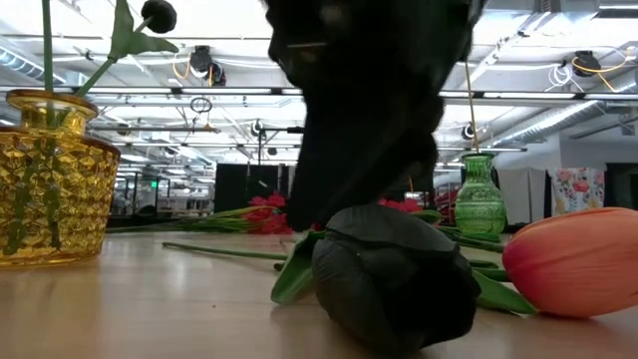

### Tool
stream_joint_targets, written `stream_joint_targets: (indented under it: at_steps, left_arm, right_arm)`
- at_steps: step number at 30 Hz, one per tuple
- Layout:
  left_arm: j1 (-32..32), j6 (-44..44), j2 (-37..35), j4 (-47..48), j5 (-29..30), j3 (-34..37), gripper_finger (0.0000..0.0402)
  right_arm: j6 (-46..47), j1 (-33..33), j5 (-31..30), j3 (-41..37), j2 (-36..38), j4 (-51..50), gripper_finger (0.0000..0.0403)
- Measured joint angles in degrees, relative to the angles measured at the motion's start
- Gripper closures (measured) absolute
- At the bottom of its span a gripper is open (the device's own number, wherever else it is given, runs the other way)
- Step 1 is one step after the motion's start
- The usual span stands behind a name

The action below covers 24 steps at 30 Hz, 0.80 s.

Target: Sort flowers into vase by color

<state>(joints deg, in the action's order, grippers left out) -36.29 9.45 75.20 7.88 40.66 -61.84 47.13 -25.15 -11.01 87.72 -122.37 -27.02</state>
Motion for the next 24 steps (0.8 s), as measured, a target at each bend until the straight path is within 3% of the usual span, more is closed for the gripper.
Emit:
stream_joint_targets:
  at_steps: [5,16,20,24]
  left_arm:
    - [0.0,0.0,0.0,0.1,0.0,0.0,0.0214]
    - [0.0,0.0,0.0,0.1,0.0,0.0,0.0214]
    - [0.0,0.0,0.0,0.1,0.0,0.0,0.0214]
    - [0.0,0.0,0.0,0.1,0.0,0.0,0.0214]
  right_arm:
    - [-1.7,0.8,-1.3,0.0,-0.1,0.6,0.0244]
    - [-2.6,1.2,-2.5,0.0,-0.2,0.1,0.0356]
    - [-1.5,1.2,-2.5,0.0,-0.1,0.2,0.0351]
    - [0.1,1.2,-2.5,0.0,-0.7,0.5,0.0311]
